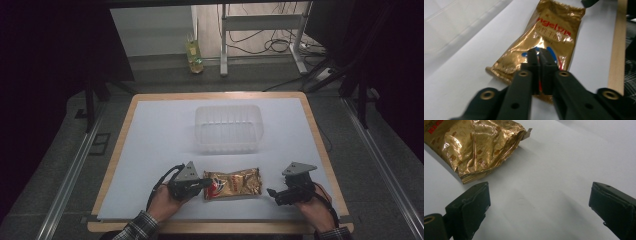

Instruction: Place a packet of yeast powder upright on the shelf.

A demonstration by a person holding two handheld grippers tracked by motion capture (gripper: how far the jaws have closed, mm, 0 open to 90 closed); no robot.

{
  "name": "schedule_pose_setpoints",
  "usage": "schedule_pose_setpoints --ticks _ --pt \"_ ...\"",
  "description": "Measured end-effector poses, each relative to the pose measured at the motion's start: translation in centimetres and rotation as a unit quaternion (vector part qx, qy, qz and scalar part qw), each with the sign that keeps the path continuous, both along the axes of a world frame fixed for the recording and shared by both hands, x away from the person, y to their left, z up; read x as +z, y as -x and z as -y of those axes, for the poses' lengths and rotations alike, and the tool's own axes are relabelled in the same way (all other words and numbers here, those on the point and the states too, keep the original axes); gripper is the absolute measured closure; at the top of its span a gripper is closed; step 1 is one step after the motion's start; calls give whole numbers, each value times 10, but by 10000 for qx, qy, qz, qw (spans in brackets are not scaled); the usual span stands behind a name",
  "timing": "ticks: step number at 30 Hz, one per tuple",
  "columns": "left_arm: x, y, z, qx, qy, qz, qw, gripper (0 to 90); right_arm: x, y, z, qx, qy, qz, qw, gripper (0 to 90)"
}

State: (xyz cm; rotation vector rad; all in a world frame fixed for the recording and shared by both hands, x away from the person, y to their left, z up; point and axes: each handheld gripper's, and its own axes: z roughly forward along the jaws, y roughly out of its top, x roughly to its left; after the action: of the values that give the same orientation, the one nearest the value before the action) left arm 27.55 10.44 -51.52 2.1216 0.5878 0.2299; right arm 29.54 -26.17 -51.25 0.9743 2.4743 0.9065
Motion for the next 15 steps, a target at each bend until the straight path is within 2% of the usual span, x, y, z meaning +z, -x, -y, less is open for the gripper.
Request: schedule_pose_setpoints --ticks 4,5,7,10,12,15 --pt "-2 -2 3 -109 60 -83 9999 895 0 0 0 -1 8 -4 10000 40" --pt "-3 -3 5 -153 151 -111 9997 895 0 0 0 11 10 -11 10000 40" --pt "-4 -3 7 -163 185 -109 9996 895 0 0 0 12 16 -14 10000 40" --pt "-9 -5 13 -144 93 -87 9998 893 -1 0 -1 21 31 -31 10000 40" --pt "-13 -7 15 -193 -19 -169 9997 893 -1 0 -1 28 32 -37 10000 40" --pt "-17 -8 16 -156 15 -259 9995 895 -1 0 -2 44 18 -47 10000 40"
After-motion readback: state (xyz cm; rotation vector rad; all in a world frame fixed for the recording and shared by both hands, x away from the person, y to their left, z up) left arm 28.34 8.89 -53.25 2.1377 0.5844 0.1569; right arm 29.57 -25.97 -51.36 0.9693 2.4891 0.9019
